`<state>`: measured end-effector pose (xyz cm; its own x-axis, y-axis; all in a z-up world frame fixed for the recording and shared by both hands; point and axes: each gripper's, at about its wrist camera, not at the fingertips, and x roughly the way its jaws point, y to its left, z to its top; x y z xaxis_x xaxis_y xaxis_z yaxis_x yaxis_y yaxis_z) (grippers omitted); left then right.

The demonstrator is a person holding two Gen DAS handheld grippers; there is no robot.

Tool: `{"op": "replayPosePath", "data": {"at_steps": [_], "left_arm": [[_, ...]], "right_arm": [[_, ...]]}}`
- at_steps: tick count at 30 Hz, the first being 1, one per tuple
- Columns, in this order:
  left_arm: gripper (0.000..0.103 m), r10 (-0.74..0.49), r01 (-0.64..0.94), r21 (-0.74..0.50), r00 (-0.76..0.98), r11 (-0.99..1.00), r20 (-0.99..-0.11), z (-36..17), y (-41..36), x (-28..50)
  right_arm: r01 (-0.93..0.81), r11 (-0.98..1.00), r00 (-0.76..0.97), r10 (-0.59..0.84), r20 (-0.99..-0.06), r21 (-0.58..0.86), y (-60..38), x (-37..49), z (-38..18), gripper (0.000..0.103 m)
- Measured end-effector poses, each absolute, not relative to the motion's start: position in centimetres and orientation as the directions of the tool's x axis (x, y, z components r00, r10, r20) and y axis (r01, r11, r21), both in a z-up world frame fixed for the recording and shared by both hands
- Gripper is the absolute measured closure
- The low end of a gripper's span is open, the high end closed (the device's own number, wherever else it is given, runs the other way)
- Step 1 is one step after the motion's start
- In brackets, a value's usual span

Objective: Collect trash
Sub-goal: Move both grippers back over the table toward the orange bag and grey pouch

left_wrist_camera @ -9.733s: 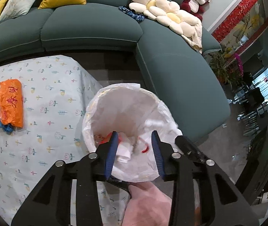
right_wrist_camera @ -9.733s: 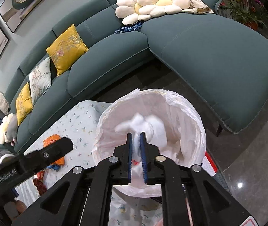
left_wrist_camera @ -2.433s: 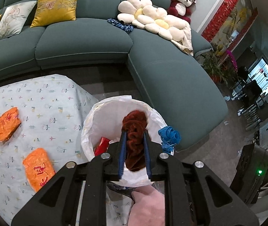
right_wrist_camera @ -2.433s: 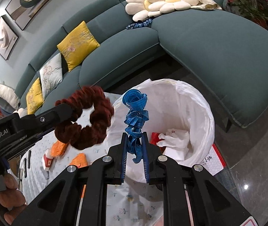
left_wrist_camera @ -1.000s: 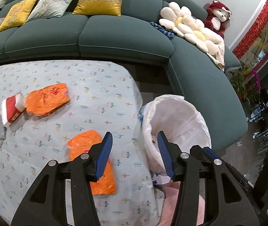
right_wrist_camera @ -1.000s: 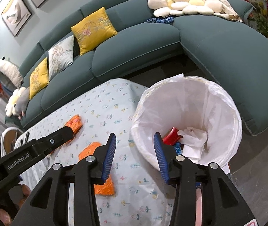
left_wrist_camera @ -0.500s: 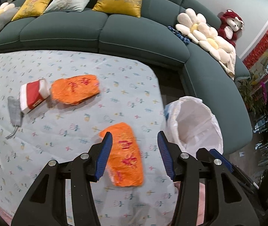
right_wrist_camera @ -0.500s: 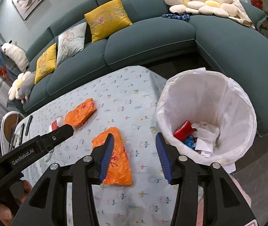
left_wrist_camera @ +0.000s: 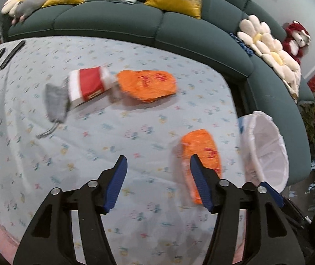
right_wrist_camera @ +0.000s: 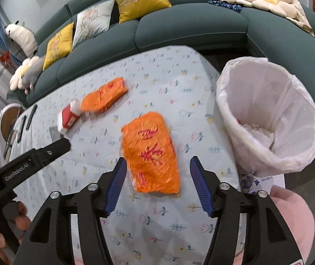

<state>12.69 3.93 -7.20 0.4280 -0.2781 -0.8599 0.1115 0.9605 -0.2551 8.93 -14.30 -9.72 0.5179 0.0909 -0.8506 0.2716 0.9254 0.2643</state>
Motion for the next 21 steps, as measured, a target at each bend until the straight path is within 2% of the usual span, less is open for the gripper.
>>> {"op": "replayPosePath", "data": {"at_steps": [5,15,17,21], "left_arm": [[0.041,-0.248,0.045,-0.252,0.42,0.967,-0.873,-8.5,7.0,12.5],[0.039,-0.211,-0.055,-0.255,0.409,0.965,-0.888,-10.3,12.1,13.2],[0.031,-0.194,-0.087,-0.25,0.411,0.964,-0.891,-10.7,13.3,13.7],[0.031,-0.177,-0.132,-0.25,0.41,0.959,-0.895,-11.4,15.5,14.9]], "right_arm": [[0.27,0.93,0.48,0.094,-0.872,0.249,-13.1,9.6,-11.2,0.04],[0.273,0.941,0.415,0.072,-0.907,0.2,-12.0,11.4,-13.8,0.038],[0.276,0.942,0.404,0.067,-0.912,0.191,-12.0,12.0,-14.3,0.038],[0.289,0.94,0.384,0.062,-0.921,0.184,-12.0,13.1,-15.3,0.038]]}}
